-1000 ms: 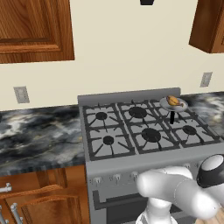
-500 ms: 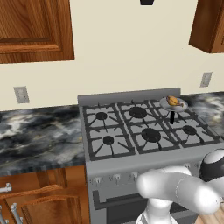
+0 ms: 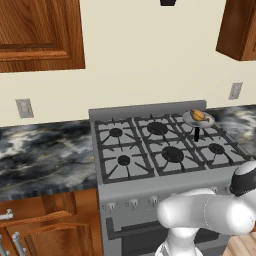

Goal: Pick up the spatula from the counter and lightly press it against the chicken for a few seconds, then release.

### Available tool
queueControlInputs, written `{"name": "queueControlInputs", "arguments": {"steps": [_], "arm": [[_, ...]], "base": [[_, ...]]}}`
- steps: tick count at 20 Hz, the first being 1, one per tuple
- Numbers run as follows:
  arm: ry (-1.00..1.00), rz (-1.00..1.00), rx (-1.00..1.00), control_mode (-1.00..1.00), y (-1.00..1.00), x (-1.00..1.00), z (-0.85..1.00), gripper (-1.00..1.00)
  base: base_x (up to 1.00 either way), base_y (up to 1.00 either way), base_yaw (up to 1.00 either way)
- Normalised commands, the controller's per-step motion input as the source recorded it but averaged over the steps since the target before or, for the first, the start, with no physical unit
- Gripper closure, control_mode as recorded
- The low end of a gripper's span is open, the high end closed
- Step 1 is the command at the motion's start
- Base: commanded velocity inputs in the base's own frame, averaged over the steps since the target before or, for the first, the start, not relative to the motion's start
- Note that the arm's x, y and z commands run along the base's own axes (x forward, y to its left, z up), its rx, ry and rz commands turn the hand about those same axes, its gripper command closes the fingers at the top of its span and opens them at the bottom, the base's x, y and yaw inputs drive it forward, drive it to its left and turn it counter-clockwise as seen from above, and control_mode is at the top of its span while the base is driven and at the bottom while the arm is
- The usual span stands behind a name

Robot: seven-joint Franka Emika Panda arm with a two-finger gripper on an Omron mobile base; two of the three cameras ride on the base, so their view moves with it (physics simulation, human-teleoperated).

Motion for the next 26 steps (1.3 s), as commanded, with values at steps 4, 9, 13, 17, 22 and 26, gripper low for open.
{"name": "queueControlInputs", "arguments": {"steps": [4,9,13,17,22,26], "arm": [[0.0,0.0,0.05,-1.0,-0.17,0.05,-0.2,-1.0],[0.0,0.0,0.04,-1.0,-0.12,0.08,-0.15,-1.0],[0.0,0.0,0.06,-1.0,-0.1,0.14,-0.03,-1.0],[0.0,0.0,0.05,-1.0,-0.11,0.1,0.0,-1.0],[0.0,0.0,0.01,-1.0,-0.14,0.0,-0.12,-1.0],[0.01,0.0,0.0,-1.0,-0.09,0.0,-0.19,-1.0]], "base": [[0.0,0.0,0.0],[0.0,0.0,0.0],[0.0,0.0,0.0],[0.0,0.0,0.0],[0.0,0.0,0.0],[0.0,0.0,0.0]]}}
